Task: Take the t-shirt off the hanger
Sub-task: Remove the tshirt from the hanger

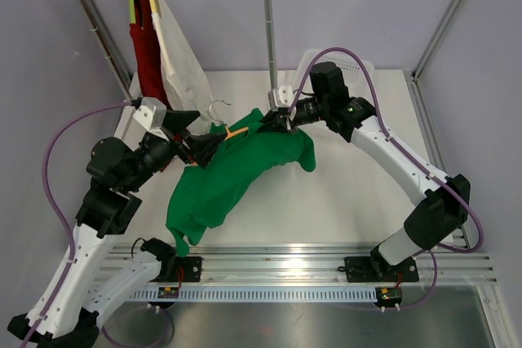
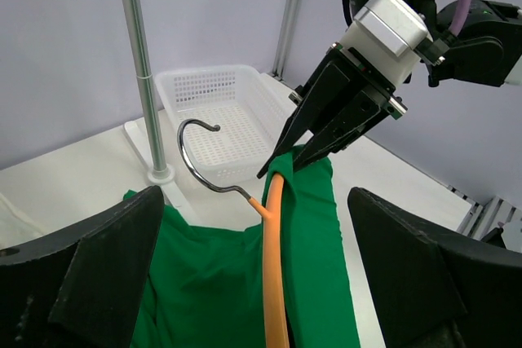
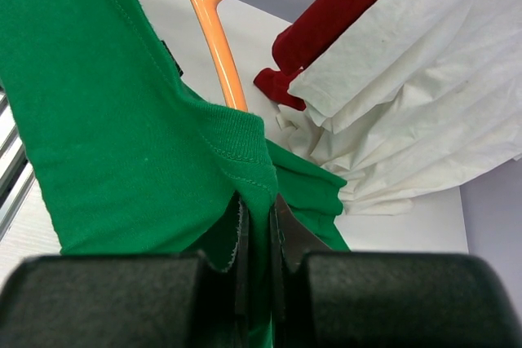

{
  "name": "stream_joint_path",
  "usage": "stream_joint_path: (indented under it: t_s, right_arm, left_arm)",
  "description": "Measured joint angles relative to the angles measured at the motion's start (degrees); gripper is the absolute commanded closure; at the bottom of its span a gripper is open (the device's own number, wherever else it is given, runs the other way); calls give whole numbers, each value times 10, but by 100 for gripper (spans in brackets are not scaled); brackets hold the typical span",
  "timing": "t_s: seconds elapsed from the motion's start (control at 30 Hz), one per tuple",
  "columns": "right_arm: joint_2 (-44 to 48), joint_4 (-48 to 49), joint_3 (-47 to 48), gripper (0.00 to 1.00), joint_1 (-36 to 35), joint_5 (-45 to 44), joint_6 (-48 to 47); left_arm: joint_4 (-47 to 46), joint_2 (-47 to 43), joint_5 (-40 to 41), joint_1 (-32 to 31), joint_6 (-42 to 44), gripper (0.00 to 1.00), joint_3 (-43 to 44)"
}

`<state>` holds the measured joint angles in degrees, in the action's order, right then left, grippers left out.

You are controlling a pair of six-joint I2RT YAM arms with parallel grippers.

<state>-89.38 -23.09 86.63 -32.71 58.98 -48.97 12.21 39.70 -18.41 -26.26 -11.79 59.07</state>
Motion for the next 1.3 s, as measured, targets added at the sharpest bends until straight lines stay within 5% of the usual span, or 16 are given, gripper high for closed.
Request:
stream_joint_path:
  t_s: [0.57, 1.07, 1.3]
  right_arm:
    - [11, 0, -11, 100, -8, -19, 0]
    - [45, 146, -113, 100, -40, -123, 32]
    - [63, 215, -143, 100, -40, -150, 49]
  left_arm:
    - [9, 54, 1, 0, 12, 1, 5]
    - [40, 111, -4, 0, 7, 12, 21]
    - [40, 110, -5, 0, 0, 42, 21]
